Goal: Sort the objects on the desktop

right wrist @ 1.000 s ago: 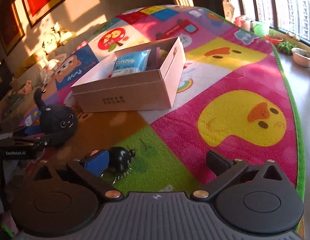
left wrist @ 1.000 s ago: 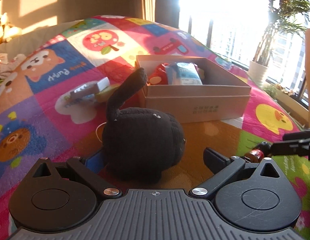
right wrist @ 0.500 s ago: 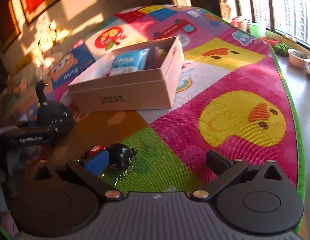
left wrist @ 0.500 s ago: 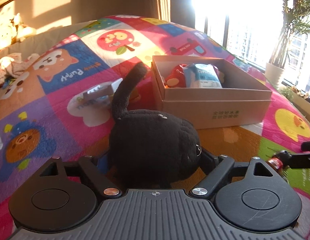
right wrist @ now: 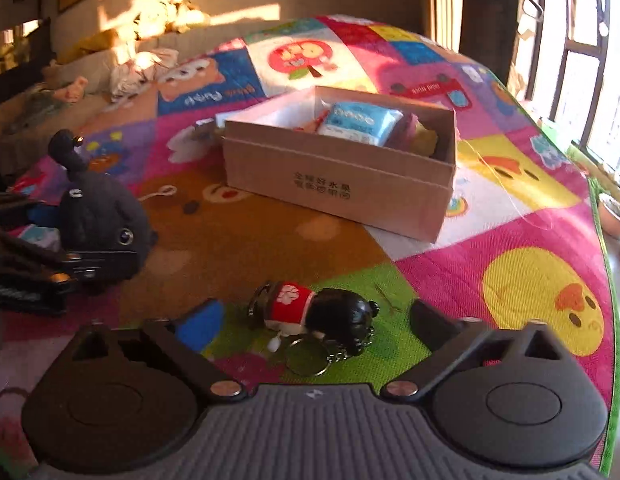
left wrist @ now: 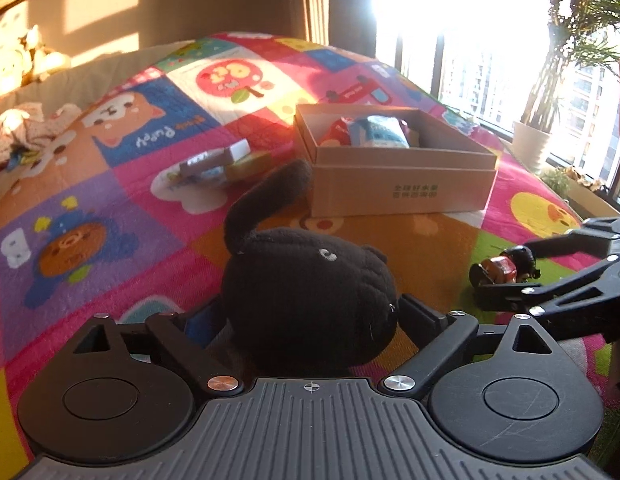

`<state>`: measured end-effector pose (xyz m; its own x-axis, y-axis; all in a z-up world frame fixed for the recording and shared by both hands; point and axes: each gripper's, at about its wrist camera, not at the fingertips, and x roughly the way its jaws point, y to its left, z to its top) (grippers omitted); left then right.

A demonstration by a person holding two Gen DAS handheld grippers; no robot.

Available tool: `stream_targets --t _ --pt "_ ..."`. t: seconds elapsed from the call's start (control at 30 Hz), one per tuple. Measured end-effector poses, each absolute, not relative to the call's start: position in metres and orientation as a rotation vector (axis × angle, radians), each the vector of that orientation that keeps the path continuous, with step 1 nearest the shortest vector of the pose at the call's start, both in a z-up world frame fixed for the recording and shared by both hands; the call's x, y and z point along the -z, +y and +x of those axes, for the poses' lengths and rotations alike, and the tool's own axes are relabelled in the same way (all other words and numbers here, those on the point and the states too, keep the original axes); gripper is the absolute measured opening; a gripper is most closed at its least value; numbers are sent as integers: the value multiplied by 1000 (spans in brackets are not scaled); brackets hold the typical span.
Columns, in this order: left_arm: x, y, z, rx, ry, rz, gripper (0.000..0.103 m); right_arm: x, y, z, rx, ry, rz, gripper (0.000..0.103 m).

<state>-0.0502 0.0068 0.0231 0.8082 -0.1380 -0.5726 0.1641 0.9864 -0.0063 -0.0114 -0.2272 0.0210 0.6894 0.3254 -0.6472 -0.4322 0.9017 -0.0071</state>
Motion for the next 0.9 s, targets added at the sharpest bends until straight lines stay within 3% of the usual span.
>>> stream_targets --t 0.03,0.3,0.63,0.77,0.9 --pt "-24 6 -49 156 605 48 96 -21 -228 -8 -425 713 -162 70" --pt "-43 3 -36 147 572 74 90 -39 -243 -17 -506 724 -169 67" --pt "-190 8 -52 217 196 -18 91 -190 -307 -60 -468 198 -65 67" --pt "-199 -23 -32 289 173 4 91 -213 -325 -68 -429 80 -55 67" --pt "-171 -68 15 357 263 35 91 -205 -334 -57 -382 100 -59 67"
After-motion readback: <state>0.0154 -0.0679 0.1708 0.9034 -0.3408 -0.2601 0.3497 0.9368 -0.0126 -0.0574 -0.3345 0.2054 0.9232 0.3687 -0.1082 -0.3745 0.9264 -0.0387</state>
